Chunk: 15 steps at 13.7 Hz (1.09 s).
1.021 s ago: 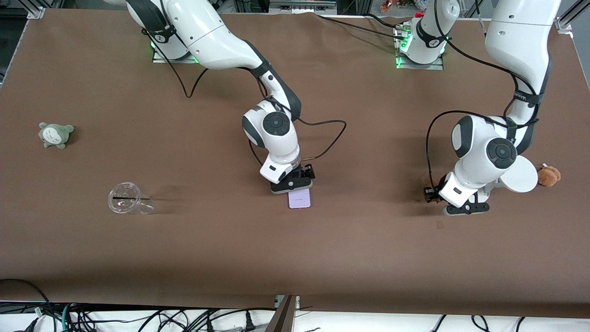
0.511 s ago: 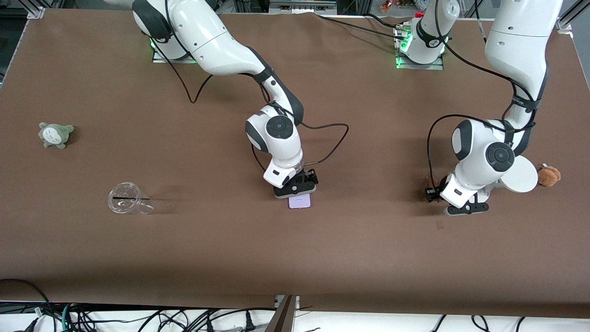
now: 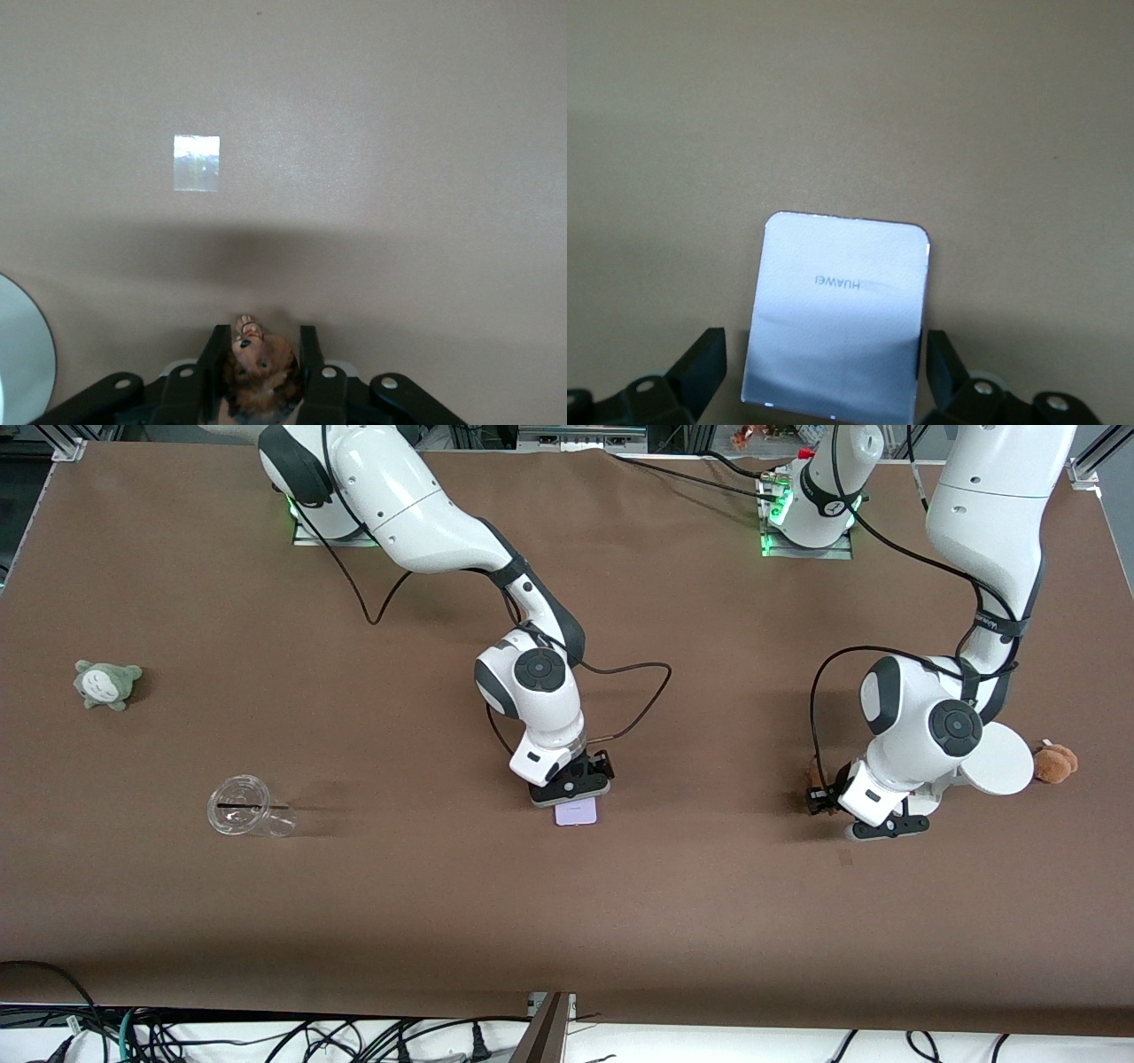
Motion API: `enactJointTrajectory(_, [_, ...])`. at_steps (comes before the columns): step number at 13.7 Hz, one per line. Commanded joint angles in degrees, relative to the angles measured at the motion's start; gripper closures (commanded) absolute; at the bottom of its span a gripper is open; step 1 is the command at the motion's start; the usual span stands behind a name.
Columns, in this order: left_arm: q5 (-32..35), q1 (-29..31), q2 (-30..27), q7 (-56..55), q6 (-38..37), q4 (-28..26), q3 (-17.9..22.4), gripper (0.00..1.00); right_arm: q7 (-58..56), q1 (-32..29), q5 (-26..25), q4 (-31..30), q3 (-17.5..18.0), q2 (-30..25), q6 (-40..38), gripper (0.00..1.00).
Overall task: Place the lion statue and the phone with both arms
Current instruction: 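Carry the lion with the left gripper while the right gripper grasps the phone, then open the left gripper on the lion while the right gripper lifts the phone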
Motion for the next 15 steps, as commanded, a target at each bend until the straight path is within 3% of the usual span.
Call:
enactJointTrajectory(1, [-1.7, -0.6, 2.3, 0.7, 0.3, 1.5, -0.4, 1.0, 1.5, 0.7, -0.9, 2.0, -0.7, 2.0, 1.2, 0.0])
enactJointTrajectory(2, [-1.4, -0.6, 2.4, 0.9, 0.2, 1.4, -0.5, 0.99, 1.5, 0.7, -0.9, 2.0, -0.7, 2.1, 1.4, 0.0])
enactJointTrajectory(3, [-1.4, -0.6, 2.4, 1.2, 0.1, 1.4, -0.4, 0.4, 1.5, 0.7, -0.9, 2.0, -0.7, 2.2, 1.5, 0.0])
enactJointTrajectory(4, [-1.9, -0.6, 2.5, 1.0, 0.2, 1.4, -0.4, 0.0, 1.5, 0.7, -0.9, 2.0, -1.1, 2.3, 1.6, 0.0])
enactJointTrajectory(5, [-1.9, -0.6, 2.5, 1.2, 0.2, 1.4, -0.5, 0.0, 1.4, 0.7, -0.9, 2.0, -1.3, 2.3, 1.9, 0.0])
enactJointTrajectory(6, [-1.9, -0.7, 2.4, 1.0, 0.1, 1.3, -0.4, 0.0, 1.5, 0.7, -0.9, 2.0, -1.4, 2.3, 1.9, 0.07])
enactJointTrajectory(7, [-2.0, -1.1, 2.0, 0.9, 0.1, 0.9, -0.4, 0.0, 1.5, 0.7, -0.9, 2.0, -1.5, 2.1, 1.9, 0.45])
enactJointTrajectory(8, [-1.9, -1.5, 1.6, 0.9, 0.1, 0.6, -0.3, 0.0, 2.3, 0.7, -0.9, 2.1, -1.5, 2.0, 1.8, 0.7])
enactJointTrajectory(9, [-1.7, -1.5, 0.2, 1.0, 0.1, -0.1, -0.3, 0.0, 2.8, 0.6, -0.9, 2.0, -1.5, 1.9, 1.7, 0.8])
enactJointTrajectory(12, [-1.5, -2.3, -6.2, 1.1, -0.3, -5.6, -0.4, 0.0, 2.1, -1.8, -0.3, 2.0, -2.0, -0.1, -3.2, 0.8])
enactJointTrajectory(15, [-1.5, -2.6, -13.5, 1.1, -0.6, -9.3, -0.4, 0.0, -4.0, -9.5, 0.1, 1.3, -1.3, -4.9, -10.0, 0.8])
